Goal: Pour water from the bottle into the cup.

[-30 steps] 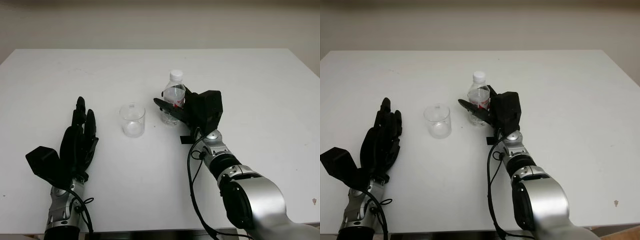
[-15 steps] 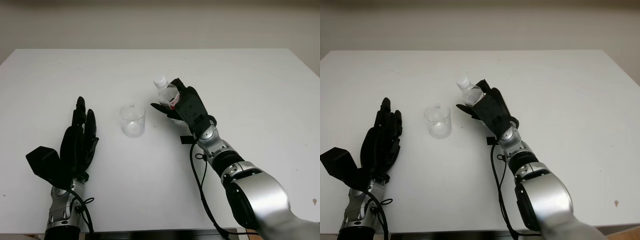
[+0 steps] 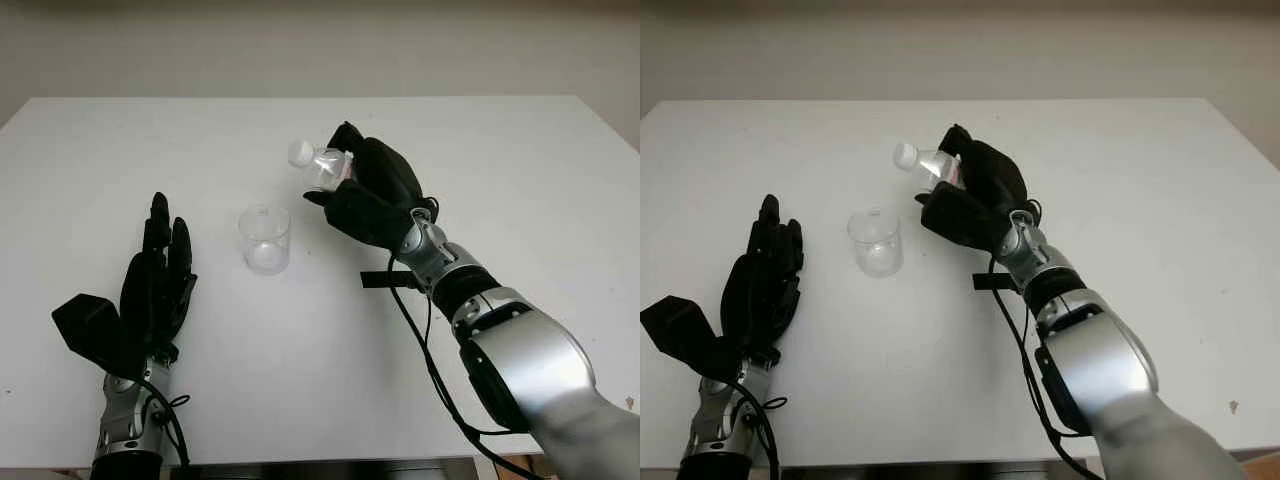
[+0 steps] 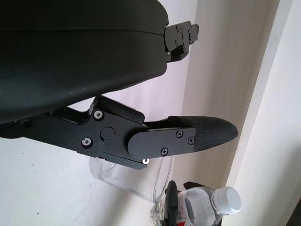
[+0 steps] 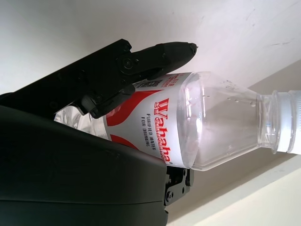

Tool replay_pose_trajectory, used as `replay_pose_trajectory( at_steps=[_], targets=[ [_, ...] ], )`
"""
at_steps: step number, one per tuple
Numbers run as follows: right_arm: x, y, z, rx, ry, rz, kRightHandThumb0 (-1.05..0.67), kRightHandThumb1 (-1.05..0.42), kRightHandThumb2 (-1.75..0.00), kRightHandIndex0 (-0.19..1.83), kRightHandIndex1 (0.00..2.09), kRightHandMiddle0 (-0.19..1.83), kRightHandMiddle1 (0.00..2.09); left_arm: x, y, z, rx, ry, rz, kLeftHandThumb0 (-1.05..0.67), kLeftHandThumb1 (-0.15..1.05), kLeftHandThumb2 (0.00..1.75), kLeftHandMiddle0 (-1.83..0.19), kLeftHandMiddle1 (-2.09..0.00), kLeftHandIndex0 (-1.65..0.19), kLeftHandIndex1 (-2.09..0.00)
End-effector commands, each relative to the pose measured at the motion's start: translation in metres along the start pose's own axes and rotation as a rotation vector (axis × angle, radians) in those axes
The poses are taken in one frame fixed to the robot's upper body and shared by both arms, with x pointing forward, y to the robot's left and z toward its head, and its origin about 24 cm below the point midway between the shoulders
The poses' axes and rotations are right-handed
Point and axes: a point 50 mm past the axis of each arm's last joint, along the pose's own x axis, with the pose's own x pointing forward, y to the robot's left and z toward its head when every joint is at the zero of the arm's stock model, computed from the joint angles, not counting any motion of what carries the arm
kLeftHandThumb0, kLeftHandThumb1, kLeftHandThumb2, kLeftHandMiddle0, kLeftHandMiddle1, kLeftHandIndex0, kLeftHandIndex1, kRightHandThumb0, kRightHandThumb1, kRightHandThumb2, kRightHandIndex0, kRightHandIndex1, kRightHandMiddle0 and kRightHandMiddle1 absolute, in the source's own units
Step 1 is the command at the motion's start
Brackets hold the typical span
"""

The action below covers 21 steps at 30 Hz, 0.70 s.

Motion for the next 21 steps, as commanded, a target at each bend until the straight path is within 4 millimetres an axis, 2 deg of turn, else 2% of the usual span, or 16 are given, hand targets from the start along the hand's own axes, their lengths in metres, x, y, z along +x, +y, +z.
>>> replay_pose_trajectory(
  at_steps=[1,12,21],
  targets=[
    [0.009,-0.014,0.010,-0.039,-0.028,-0.040,-0.42,-1.05,-0.31,1.22,2.09,0.69,2.09,-0.012,0.001,-0.019,-0.024,0.080,0.025,-0.75,1.05,0.47,0.17,-0.06,0.17,-0.06],
    [0.013,-0.019,0.024,-0.303,-0.144,-0.100,-0.43,-1.05,-0.25,1.19,2.09,0.74,2.09,-0.012,-0.002,-0.022,-0.029,0.077,0.028,-0.76,1.05,0.48,0.18,-0.06,0.17,-0.06],
    [0.012,-0.017,0.031,-0.565,-0.313,-0.120,-0.42,-1.05,-0.28,1.18,2.09,0.62,2.09,-0.012,-0.004,-0.023,-0.035,0.079,0.031,-0.75,1.05,0.49,0.19,-0.05,0.17,-0.05]
  ],
)
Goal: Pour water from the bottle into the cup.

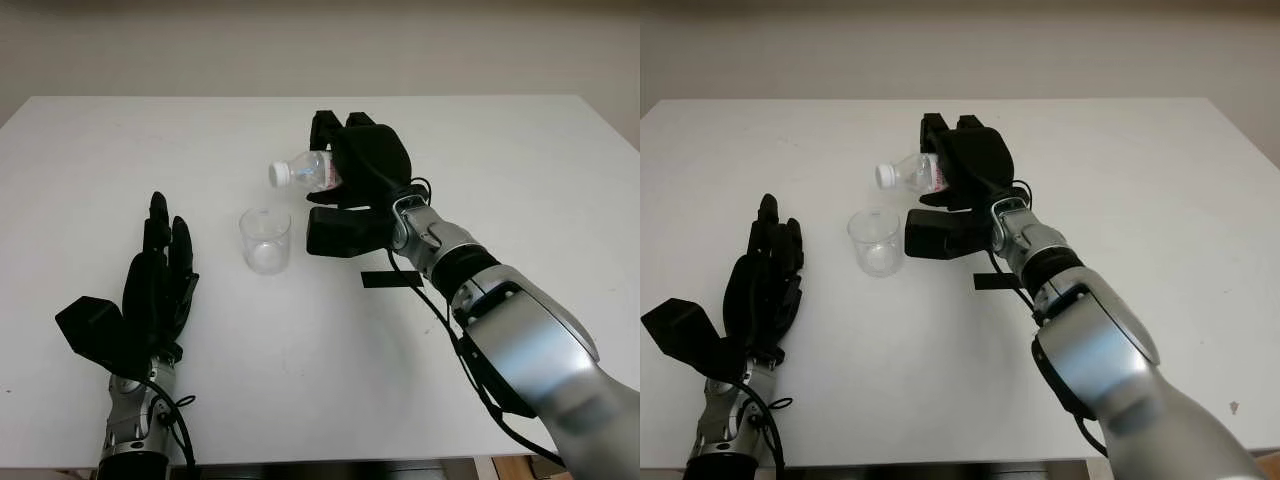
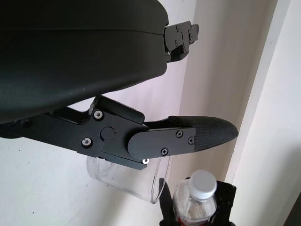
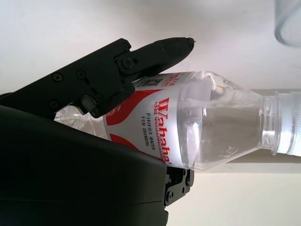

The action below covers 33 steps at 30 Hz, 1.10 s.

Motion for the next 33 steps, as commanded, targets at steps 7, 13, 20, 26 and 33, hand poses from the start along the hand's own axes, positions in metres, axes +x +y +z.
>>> replay_pose_trajectory(
  at_steps=[7,13,20,26,33],
  targets=[
    [0.015,-0.023,0.006,-0.150,-0.115,-0.077,-0.43,-1.05,-0.29,1.13,2.09,0.56,2.09,-0.012,-0.001,-0.021,-0.027,0.081,0.015,-0.75,1.05,0.48,0.19,-0.03,0.19,-0.04],
    [0.016,-0.026,0.010,-0.255,-0.179,-0.114,-0.47,-1.05,-0.23,1.13,2.09,0.54,2.09,-0.014,-0.002,-0.023,-0.040,0.082,0.020,-0.76,1.05,0.48,0.19,-0.02,0.19,-0.03],
    [0.018,-0.029,0.015,-0.249,-0.206,-0.151,-0.47,-1.05,-0.20,1.16,2.09,0.49,2.09,-0.015,-0.003,-0.025,-0.032,0.087,0.025,-0.77,1.05,0.47,0.19,-0.03,0.19,-0.02],
    [0.022,-0.035,0.022,-0.407,-0.276,-0.236,-0.51,-1.05,-0.23,1.16,2.09,0.36,2.07,-0.016,-0.002,-0.026,-0.038,0.088,0.033,-0.77,1.05,0.47,0.19,-0.04,0.19,-0.03],
    [0.025,-0.042,0.029,-0.493,-0.332,-0.304,-0.51,-1.05,-0.12,1.18,2.09,0.32,1.66,-0.016,-0.003,-0.026,-0.038,0.089,0.034,-0.78,1.05,0.47,0.19,-0.04,0.19,-0.03]
  ],
)
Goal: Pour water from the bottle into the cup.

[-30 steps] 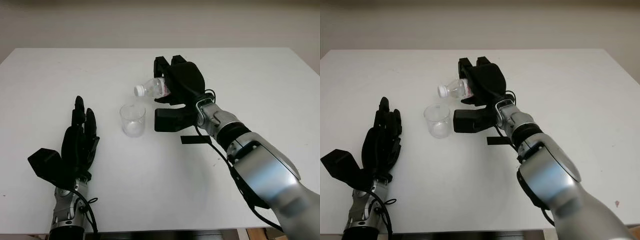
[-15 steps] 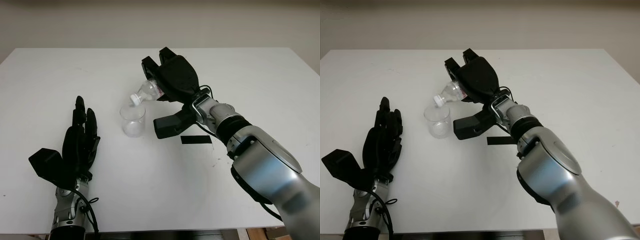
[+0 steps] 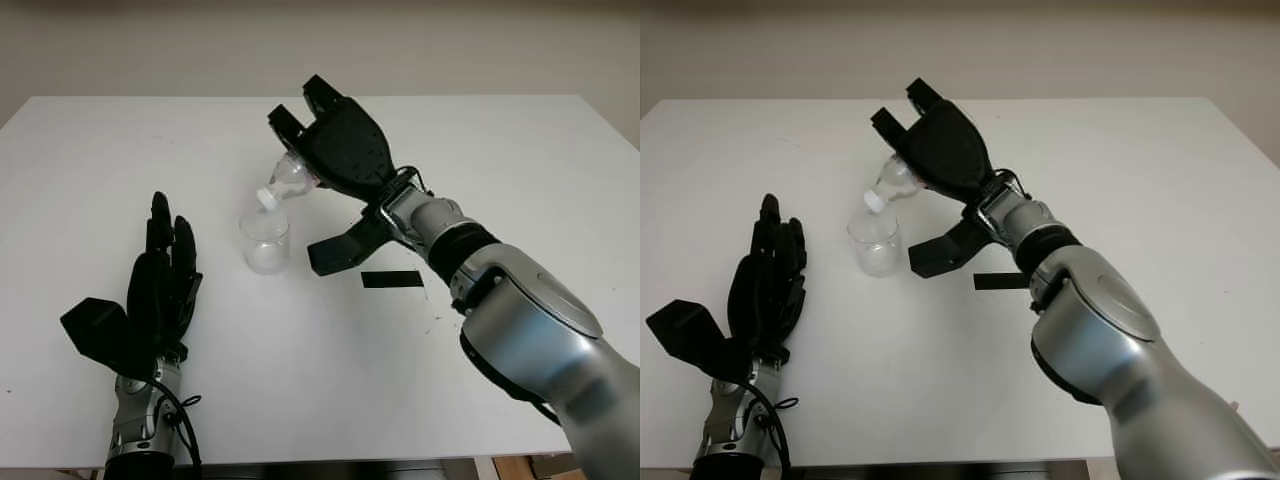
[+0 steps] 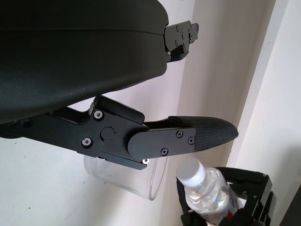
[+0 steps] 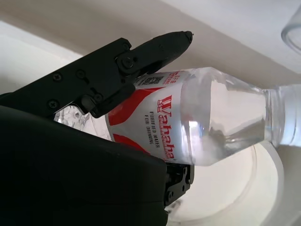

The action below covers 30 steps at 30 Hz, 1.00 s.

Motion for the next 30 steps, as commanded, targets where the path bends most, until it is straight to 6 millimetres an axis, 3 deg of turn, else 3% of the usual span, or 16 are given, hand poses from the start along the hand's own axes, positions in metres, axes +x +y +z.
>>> replay_pose_trajectory(
  at_steps=[1,5,8,19,23,26,30],
  targets=[
    [0.014,-0.013,-0.005,-0.037,-0.007,-0.055,-0.52,-1.05,-0.11,1.17,2.09,0.32,1.61,-0.016,0.002,-0.025,-0.029,0.104,0.032,-0.77,1.05,0.47,0.19,-0.04,0.19,-0.03],
    [0.014,-0.014,-0.004,-0.041,-0.022,-0.070,-0.51,-1.05,-0.13,1.14,2.09,0.37,1.64,-0.016,0.002,-0.025,-0.029,0.106,0.030,-0.78,1.05,0.47,0.19,-0.04,0.19,-0.04],
    [0.014,-0.014,-0.003,-0.037,-0.026,-0.070,-0.51,-1.05,-0.15,1.14,2.09,0.37,1.78,-0.016,0.002,-0.026,-0.032,0.106,0.029,-0.78,1.05,0.47,0.19,-0.04,0.19,-0.04],
    [0.014,-0.014,-0.004,-0.020,-0.031,-0.076,-0.51,-1.05,-0.18,1.15,2.09,0.37,1.80,-0.015,0.003,-0.026,-0.027,0.107,0.031,-0.77,1.05,0.49,0.19,-0.04,0.19,-0.03],
    [0.013,-0.012,-0.005,0.181,0.085,-0.045,-0.50,-1.05,-0.15,1.17,2.09,0.43,2.00,-0.015,0.003,-0.026,-0.030,0.108,0.039,-0.77,1.05,0.47,0.18,-0.05,0.18,-0.04],
    [0.010,-0.010,-0.009,0.376,0.209,-0.043,-0.43,-1.05,-0.15,1.19,2.09,0.65,2.08,-0.015,0.004,-0.026,-0.040,0.106,0.040,-0.76,1.05,0.46,0.19,-0.05,0.19,-0.04],
    [0.007,-0.004,-0.019,0.677,0.419,0.027,-0.44,-1.05,-0.32,1.36,2.09,0.93,2.09,-0.015,0.004,-0.026,-0.037,0.106,0.040,-0.77,1.05,0.45,0.19,-0.05,0.19,-0.04]
  ],
)
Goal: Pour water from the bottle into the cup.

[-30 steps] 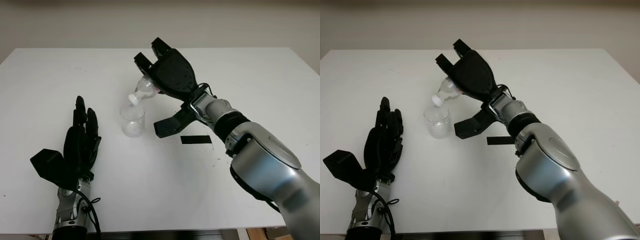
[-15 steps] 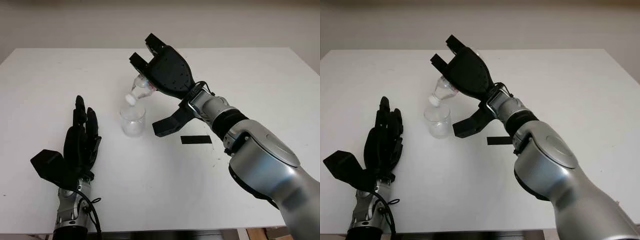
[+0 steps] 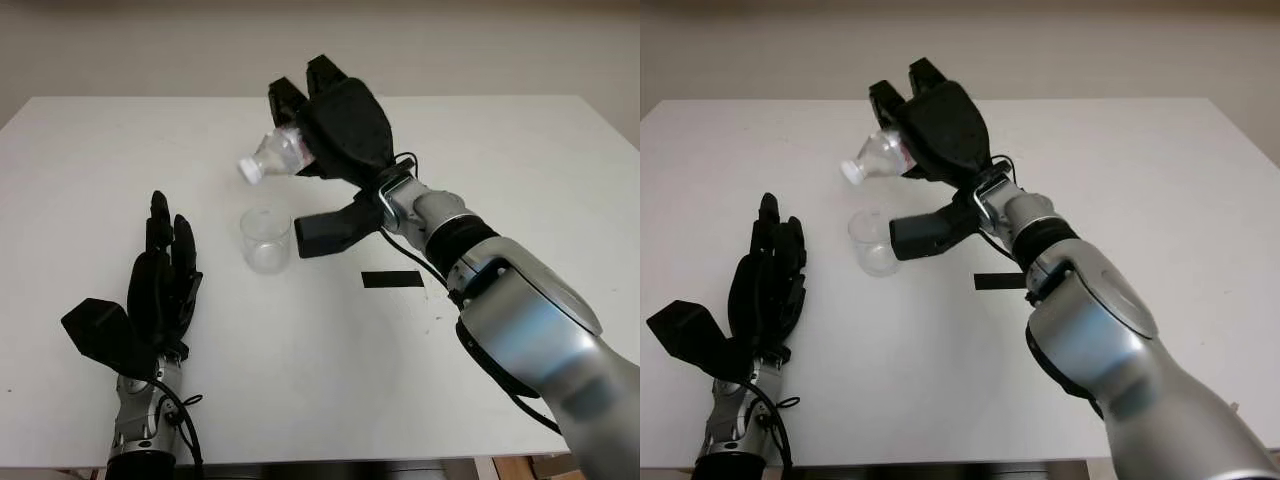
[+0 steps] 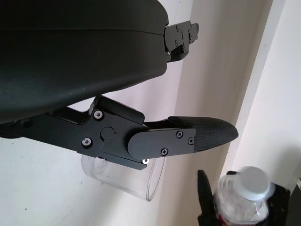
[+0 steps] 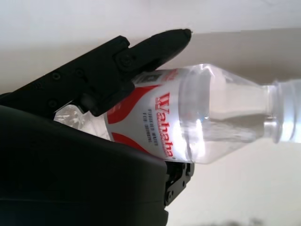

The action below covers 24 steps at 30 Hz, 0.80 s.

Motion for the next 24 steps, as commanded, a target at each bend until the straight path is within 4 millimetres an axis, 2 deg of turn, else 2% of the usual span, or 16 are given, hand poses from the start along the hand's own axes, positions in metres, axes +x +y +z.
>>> replay_pose_trajectory(
  at_steps=[1,8,11,15,24],
  targets=[
    [-0.001,0.000,-0.006,0.166,0.101,0.016,-0.44,-1.05,-0.34,1.32,2.09,0.92,2.09,-0.016,0.005,-0.024,-0.024,0.102,0.034,-0.77,1.05,0.45,0.19,-0.05,0.19,-0.04],
    [-0.010,0.005,-0.025,0.496,0.288,0.078,-0.42,-1.05,-0.39,1.09,2.09,0.80,2.09,-0.015,0.005,-0.023,-0.019,0.110,0.025,-0.78,1.05,0.46,0.19,-0.04,0.19,-0.04],
    [-0.017,0.009,-0.035,0.662,0.371,0.101,-0.39,-1.05,-0.41,1.12,2.09,0.79,2.09,-0.015,0.005,-0.022,-0.010,0.111,0.020,-0.77,1.05,0.48,0.19,-0.04,0.19,-0.04],
    [-0.028,0.013,-0.045,0.801,0.425,0.108,-0.36,-1.05,-0.42,1.16,2.09,0.80,2.09,-0.014,0.004,-0.022,-0.010,0.110,0.016,-0.77,1.05,0.48,0.19,-0.03,0.19,-0.04],
    [-0.069,0.031,-0.067,1.116,0.541,0.129,-0.40,-1.05,-0.45,1.32,2.09,0.89,2.09,-0.011,0.003,-0.022,-0.010,0.114,0.001,-0.75,1.05,0.49,0.19,-0.03,0.18,-0.02]
  ],
)
